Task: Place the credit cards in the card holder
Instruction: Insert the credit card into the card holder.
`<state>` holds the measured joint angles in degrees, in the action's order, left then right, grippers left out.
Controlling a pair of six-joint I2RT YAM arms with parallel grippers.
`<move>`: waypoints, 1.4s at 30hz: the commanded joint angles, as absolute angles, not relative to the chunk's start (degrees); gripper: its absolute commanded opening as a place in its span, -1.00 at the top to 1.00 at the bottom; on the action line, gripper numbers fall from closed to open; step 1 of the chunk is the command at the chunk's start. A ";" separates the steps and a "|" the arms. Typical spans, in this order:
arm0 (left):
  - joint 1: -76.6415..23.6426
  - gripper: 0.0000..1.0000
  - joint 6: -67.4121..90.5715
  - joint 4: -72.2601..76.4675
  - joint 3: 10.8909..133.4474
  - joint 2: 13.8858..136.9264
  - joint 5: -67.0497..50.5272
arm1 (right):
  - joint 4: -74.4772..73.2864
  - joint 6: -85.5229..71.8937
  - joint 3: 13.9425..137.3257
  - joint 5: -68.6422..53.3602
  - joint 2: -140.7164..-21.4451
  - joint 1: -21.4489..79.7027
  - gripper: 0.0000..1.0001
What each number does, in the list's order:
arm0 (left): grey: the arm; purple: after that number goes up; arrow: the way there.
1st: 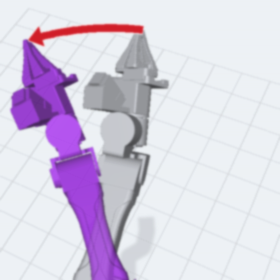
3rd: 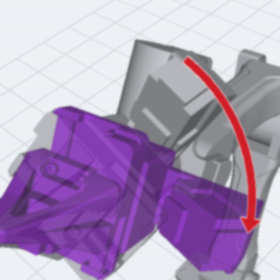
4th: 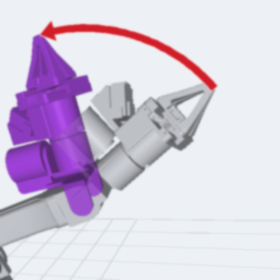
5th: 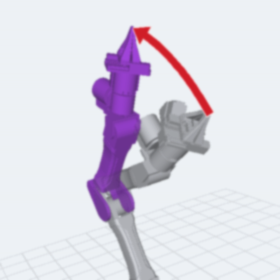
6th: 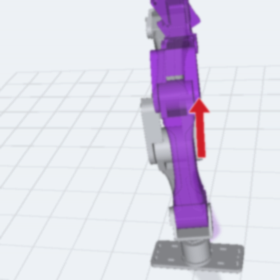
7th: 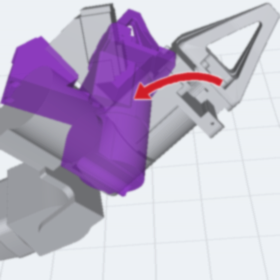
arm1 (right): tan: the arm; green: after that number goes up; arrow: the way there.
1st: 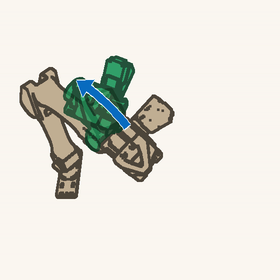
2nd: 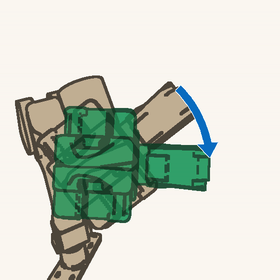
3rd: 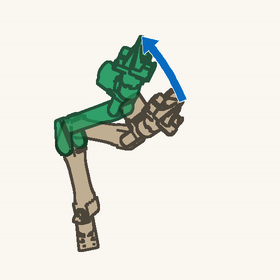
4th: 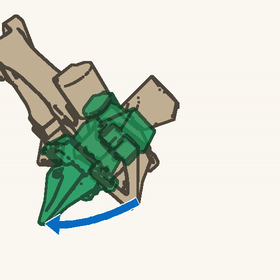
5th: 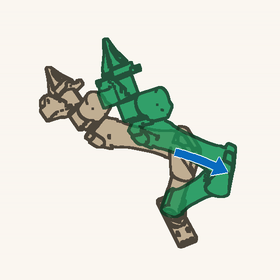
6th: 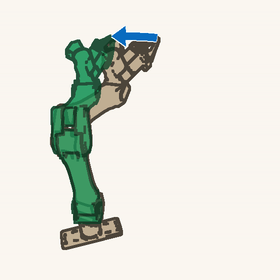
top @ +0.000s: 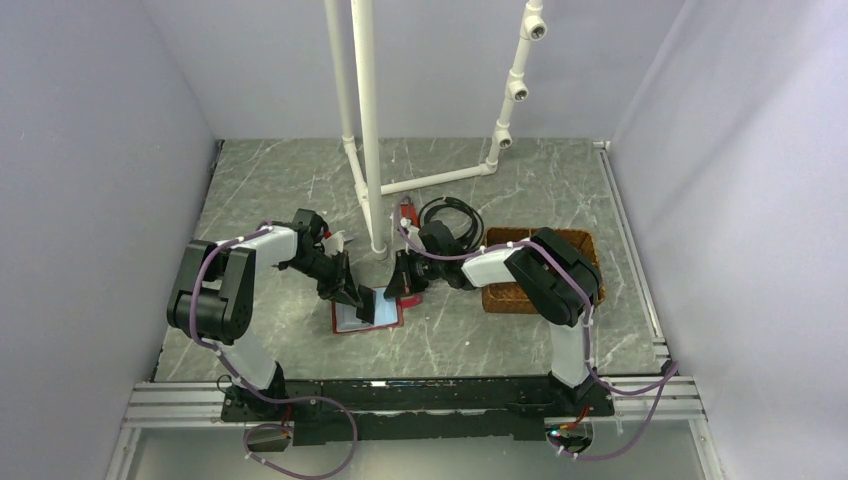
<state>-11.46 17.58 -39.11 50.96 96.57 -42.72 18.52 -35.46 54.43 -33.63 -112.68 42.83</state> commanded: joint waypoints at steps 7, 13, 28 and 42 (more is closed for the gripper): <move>-11.51 1.00 15.91 -36.66 50.56 96.11 -40.32 | 17.74 -32.42 54.14 -31.72 -115.44 42.09 1.00; -11.05 1.00 18.23 -33.97 49.23 95.60 -42.61 | 17.82 -32.34 54.14 -32.06 -115.57 42.10 1.00; -7.38 1.00 24.38 -30.45 46.43 93.30 -47.50 | 18.19 -32.56 53.43 -31.71 -115.40 42.10 1.00; -7.39 1.00 19.50 -34.50 48.30 93.78 -41.99 | 18.25 -32.34 53.44 -31.89 -115.56 42.09 1.00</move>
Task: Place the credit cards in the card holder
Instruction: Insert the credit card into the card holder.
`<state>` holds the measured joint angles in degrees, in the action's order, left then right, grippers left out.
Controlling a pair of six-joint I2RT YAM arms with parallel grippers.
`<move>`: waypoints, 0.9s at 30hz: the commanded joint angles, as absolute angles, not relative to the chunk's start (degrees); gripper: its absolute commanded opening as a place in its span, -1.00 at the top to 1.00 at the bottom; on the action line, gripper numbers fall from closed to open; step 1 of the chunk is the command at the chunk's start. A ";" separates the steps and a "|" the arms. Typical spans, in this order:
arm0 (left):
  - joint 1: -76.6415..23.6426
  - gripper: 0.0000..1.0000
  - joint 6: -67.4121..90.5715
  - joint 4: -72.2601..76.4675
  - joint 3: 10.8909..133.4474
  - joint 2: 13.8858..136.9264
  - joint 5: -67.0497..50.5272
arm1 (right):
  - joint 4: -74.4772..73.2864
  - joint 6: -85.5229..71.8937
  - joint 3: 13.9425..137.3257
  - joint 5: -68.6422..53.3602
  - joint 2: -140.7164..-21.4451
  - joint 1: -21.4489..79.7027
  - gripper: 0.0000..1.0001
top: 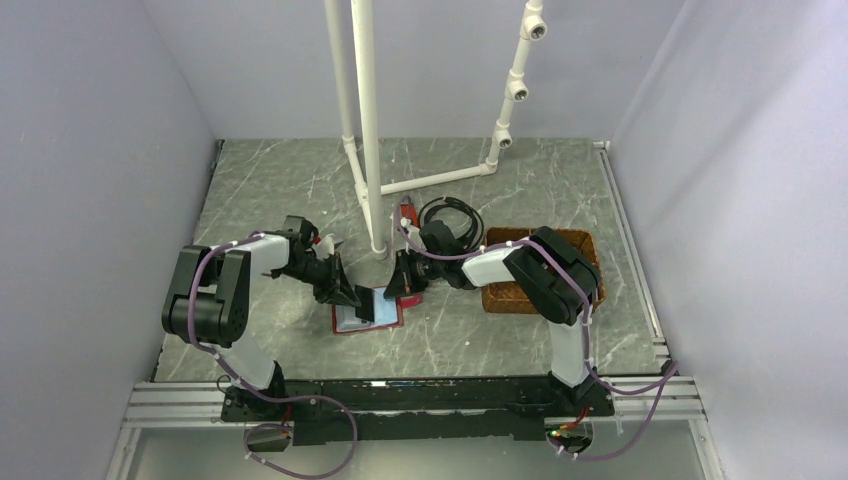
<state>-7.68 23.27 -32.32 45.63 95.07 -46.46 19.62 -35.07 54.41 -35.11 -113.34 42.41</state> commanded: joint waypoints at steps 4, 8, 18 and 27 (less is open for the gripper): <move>-7.47 1.00 18.07 -35.37 49.20 93.52 -39.92 | 18.62 -32.58 53.26 -32.12 -115.53 42.15 1.00; -7.65 1.00 18.51 -34.75 48.92 94.33 -41.55 | 18.56 -32.52 53.50 -32.26 -115.74 42.11 1.00; -7.73 1.00 22.04 -29.49 45.85 94.30 -44.33 | 18.80 -32.62 53.46 -32.43 -116.02 42.19 1.00; -7.73 1.00 25.67 -24.41 42.67 93.41 -47.20 | 18.86 -32.61 53.37 -32.35 -115.93 42.19 1.00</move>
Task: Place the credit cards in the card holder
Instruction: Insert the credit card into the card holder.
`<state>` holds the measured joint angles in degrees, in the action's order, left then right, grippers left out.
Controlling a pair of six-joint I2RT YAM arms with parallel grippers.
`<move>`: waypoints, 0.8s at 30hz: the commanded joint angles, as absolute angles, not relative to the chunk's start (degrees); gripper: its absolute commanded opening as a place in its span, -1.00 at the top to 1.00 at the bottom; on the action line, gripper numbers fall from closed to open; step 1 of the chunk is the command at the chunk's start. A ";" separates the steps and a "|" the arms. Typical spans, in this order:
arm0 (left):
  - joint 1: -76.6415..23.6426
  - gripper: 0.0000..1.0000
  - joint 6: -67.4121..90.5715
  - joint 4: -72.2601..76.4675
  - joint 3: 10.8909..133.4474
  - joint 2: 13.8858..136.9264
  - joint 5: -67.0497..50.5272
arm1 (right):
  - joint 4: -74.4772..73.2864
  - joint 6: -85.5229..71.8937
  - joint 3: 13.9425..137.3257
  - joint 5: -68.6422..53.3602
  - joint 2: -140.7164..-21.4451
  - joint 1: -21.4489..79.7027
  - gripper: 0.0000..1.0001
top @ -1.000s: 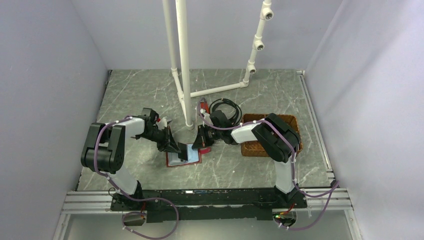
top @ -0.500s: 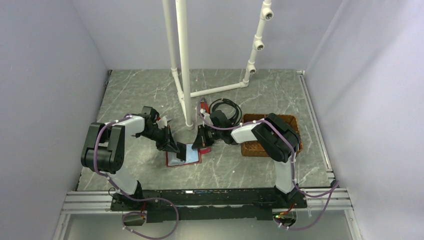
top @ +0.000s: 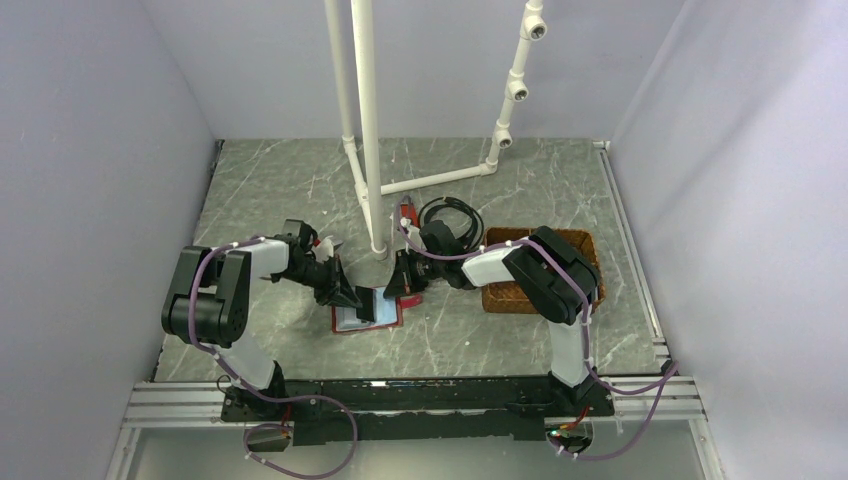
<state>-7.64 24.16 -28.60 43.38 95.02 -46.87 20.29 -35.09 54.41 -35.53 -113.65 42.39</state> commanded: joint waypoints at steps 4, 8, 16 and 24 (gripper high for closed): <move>-7.73 1.00 27.30 -22.94 41.56 92.74 -48.42 | 18.90 -32.61 53.19 -32.43 -115.92 42.14 1.00; -7.73 1.00 28.15 -21.83 40.97 93.30 -49.20 | 18.88 -32.68 53.09 -32.34 -115.77 42.19 1.00; -7.73 1.00 28.91 -23.29 40.82 93.97 -47.23 | 18.30 -33.30 52.79 -31.37 -114.87 42.19 1.00; -7.82 0.65 31.09 -25.71 40.61 92.65 -42.19 | 9.35 -31.27 53.20 -29.14 -109.46 42.45 0.88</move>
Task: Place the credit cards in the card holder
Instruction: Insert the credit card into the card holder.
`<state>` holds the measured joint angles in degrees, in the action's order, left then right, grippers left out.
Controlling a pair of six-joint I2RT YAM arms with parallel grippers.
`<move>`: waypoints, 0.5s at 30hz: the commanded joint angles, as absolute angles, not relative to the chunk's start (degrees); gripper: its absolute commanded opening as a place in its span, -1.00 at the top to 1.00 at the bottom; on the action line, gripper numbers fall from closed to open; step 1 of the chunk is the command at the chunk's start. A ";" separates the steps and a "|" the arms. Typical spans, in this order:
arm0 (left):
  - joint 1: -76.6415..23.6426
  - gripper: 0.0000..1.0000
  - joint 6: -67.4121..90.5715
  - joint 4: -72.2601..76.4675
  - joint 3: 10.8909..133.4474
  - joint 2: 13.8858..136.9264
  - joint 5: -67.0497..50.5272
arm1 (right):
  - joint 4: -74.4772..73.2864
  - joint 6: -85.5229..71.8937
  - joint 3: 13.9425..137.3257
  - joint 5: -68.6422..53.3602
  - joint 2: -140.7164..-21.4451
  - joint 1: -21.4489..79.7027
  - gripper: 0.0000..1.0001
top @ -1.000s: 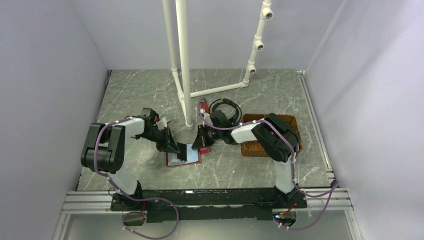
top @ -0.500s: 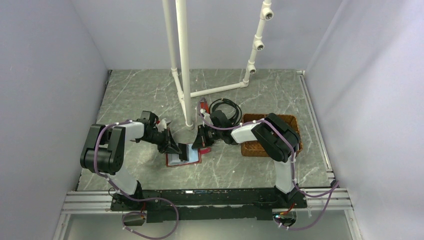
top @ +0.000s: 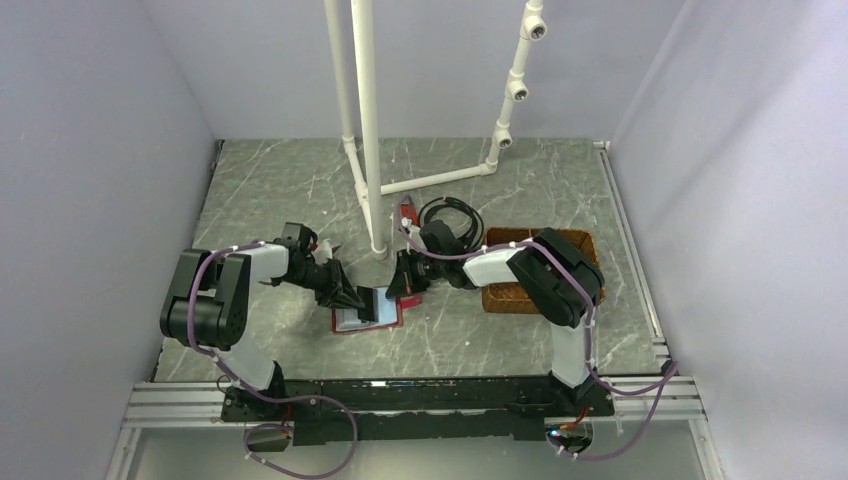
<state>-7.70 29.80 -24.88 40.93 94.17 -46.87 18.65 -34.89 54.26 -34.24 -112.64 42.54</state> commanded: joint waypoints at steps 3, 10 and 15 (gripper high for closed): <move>-8.12 0.57 31.29 -25.86 40.63 92.86 -41.75 | 7.10 -30.58 52.38 -28.75 -107.14 42.69 0.76; -8.94 0.40 31.36 -28.06 41.40 91.80 -39.86 | 7.00 -30.42 50.52 -28.54 -105.83 44.13 0.59; -9.14 0.24 31.96 -30.02 42.04 89.30 -37.80 | 9.66 -31.73 50.88 -29.20 -108.34 44.88 0.67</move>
